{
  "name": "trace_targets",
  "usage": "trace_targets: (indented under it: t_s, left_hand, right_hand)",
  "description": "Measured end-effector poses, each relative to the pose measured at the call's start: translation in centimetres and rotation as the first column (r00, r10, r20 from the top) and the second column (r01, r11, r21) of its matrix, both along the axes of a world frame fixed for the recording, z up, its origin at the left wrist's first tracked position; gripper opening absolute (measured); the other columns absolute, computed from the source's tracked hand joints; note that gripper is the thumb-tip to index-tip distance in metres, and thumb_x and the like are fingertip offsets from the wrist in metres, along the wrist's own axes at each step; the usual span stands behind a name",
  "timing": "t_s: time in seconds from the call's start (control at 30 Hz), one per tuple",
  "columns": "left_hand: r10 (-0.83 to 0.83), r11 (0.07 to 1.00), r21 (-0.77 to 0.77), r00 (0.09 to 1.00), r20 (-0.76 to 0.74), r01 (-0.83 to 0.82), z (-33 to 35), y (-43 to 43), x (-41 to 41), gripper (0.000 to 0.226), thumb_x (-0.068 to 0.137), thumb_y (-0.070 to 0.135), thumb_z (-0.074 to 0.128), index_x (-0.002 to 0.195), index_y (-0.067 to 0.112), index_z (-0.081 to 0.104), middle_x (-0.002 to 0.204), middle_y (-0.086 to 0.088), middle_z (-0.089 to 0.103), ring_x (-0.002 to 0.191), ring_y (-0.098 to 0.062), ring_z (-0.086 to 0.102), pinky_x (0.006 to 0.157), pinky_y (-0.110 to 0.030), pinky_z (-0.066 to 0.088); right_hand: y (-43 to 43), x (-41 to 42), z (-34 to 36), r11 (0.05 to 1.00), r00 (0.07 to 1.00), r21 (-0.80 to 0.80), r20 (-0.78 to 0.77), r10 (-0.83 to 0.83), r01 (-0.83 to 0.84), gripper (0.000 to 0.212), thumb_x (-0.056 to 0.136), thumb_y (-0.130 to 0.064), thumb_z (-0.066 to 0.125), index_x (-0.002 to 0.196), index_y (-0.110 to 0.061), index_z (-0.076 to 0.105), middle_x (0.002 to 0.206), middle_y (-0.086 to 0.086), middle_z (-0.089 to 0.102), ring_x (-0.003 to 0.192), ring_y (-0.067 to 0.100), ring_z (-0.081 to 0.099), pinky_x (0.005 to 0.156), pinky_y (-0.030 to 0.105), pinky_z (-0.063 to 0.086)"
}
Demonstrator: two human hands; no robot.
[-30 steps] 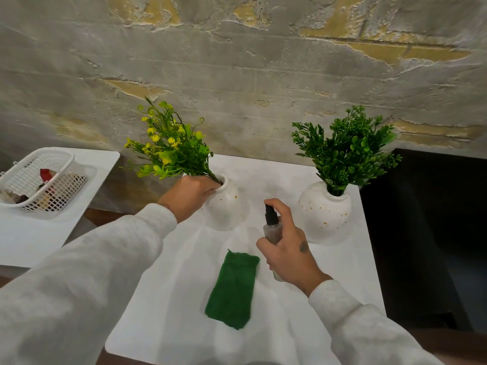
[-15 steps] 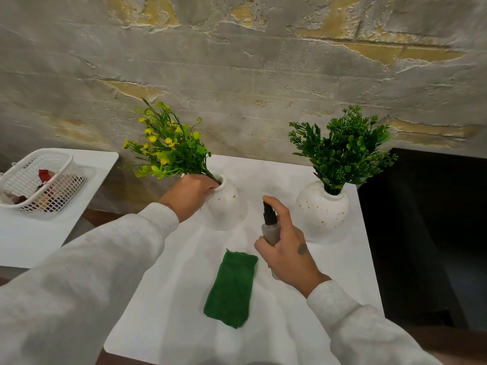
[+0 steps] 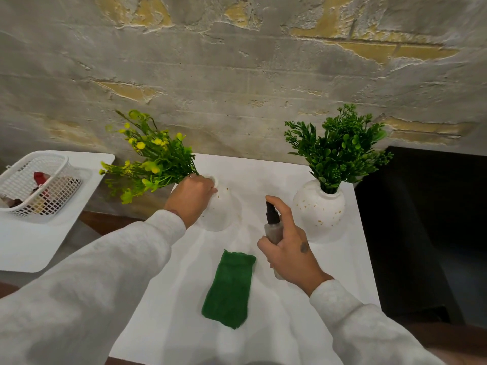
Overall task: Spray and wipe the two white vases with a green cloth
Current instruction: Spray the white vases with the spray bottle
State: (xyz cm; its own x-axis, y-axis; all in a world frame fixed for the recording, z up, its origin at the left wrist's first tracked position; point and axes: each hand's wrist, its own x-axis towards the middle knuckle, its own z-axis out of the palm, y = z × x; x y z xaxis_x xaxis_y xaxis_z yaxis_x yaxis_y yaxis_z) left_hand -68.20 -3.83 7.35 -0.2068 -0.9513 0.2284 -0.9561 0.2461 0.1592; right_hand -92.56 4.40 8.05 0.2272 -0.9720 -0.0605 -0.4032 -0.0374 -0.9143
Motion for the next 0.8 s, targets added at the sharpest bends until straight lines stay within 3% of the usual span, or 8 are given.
trace_targets:
  t_s: [0.1, 0.17, 0.27, 0.37, 0.43, 0.6, 0.7, 0.8]
  left_hand:
    - [-0.024, 1.000, -0.012, 1.000, -0.007, 0.024, -0.2, 0.2, 0.1, 0.014, 0.080, 0.002, 0.068, 0.067, 0.000, 0.062, 0.061, -0.019, 0.063, 0.058, -0.037, 0.059, 0.054, -0.039, 0.051]
    - [-0.039, 0.999, -0.021, 0.999, -0.028, 0.038, -0.8, 0.6, 0.7, 0.008, 0.081, 0.004, 0.061, 0.081, -0.001, 0.067, 0.072, -0.019, 0.067, 0.067, -0.038, 0.063, 0.060, -0.043, 0.054]
    - [-0.089, 0.995, -0.055, 0.995, -0.043, 0.087, -1.0, 1.4, 1.7, 0.024, 0.077, 0.004, 0.058, 0.097, 0.000, 0.071, 0.087, -0.017, 0.072, 0.078, -0.035, 0.067, 0.069, -0.042, 0.057]
    - [-0.144, 0.987, -0.064, 0.990, 0.011, 0.144, -0.6, 1.3, 2.3, 0.021, 0.072, -0.004, 0.065, 0.091, 0.002, 0.072, 0.084, -0.014, 0.072, 0.073, -0.034, 0.067, 0.065, -0.040, 0.058]
    - [-0.138, 0.990, -0.020, 0.988, 0.069, 0.140, -0.4, 0.7, 2.7, 0.024, 0.067, -0.010, 0.072, 0.086, 0.004, 0.072, 0.080, -0.013, 0.071, 0.069, -0.033, 0.066, 0.061, -0.040, 0.057]
    - [-0.125, 0.992, 0.038, 0.992, 0.030, 0.124, 0.2, 0.2, 2.9, 0.020, 0.079, 0.009, 0.055, 0.086, 0.005, 0.073, 0.083, -0.014, 0.071, 0.074, -0.034, 0.066, 0.063, -0.044, 0.056]
    - [-0.085, 0.993, 0.080, 0.995, -0.042, 0.089, 0.6, 0.2, 2.8, 0.029, 0.082, 0.020, 0.048, 0.088, 0.007, 0.073, 0.086, -0.012, 0.072, 0.079, -0.031, 0.066, 0.068, -0.043, 0.055]
    - [-0.079, 0.990, 0.112, 0.996, -0.048, 0.084, 0.9, 0.1, 2.8, 0.030, 0.082, 0.020, 0.047, 0.088, 0.009, 0.074, 0.086, -0.010, 0.072, 0.080, -0.030, 0.067, 0.068, -0.044, 0.055]
  right_hand:
    - [0.0, 0.1, 0.0, 1.000, 1.000, 0.017, 0.000, 0.014, -0.014, 0.078, 0.086, -0.008, 0.057, 0.129, -0.066, 0.028, 0.089, 0.022, 0.058, 0.072, 0.042, 0.057, 0.056, 0.045, 0.055]
    - [0.1, 0.3, 0.0, 0.999, 1.000, 0.025, 0.004, 0.029, -0.029, 0.078, 0.087, -0.009, 0.057, 0.130, -0.066, 0.028, 0.091, 0.015, 0.058, 0.072, 0.041, 0.059, 0.055, 0.043, 0.056]
    - [0.1, 0.5, -0.3, 0.998, 0.998, -0.002, -0.004, 0.061, -0.061, 0.079, 0.088, -0.010, 0.058, 0.131, -0.068, 0.025, 0.091, 0.002, 0.059, 0.066, 0.027, 0.058, 0.055, 0.035, 0.056]
    - [0.2, 0.8, -0.6, 0.994, 0.994, -0.029, -0.008, 0.107, -0.107, 0.078, 0.089, -0.011, 0.058, 0.134, -0.066, 0.025, 0.093, -0.018, 0.056, 0.062, 0.008, 0.055, 0.053, 0.016, 0.044]
    - [0.3, 1.1, -0.7, 0.991, 0.991, -0.044, -0.020, 0.129, -0.130, 0.077, 0.088, -0.011, 0.059, 0.135, -0.063, 0.027, 0.092, -0.023, 0.054, 0.065, 0.003, 0.054, 0.057, 0.013, 0.042]
    - [0.4, 1.7, -1.1, 0.982, 0.986, -0.101, -0.059, 0.155, -0.160, 0.073, 0.086, -0.012, 0.060, 0.137, -0.054, 0.030, 0.089, -0.008, 0.059, 0.070, 0.013, 0.053, 0.064, 0.022, 0.049]
    - [0.5, 1.8, -1.0, 0.982, 0.986, -0.105, -0.068, 0.151, -0.158, 0.067, 0.085, -0.010, 0.059, 0.131, -0.051, 0.032, 0.072, -0.010, 0.046, 0.062, 0.008, 0.043, 0.057, 0.014, 0.040]
    - [0.4, 1.6, -1.0, 0.986, 0.988, -0.079, -0.055, 0.144, -0.148, 0.067, 0.085, -0.009, 0.059, 0.130, -0.051, 0.033, 0.070, -0.010, 0.044, 0.057, 0.007, 0.041, 0.051, 0.014, 0.038]
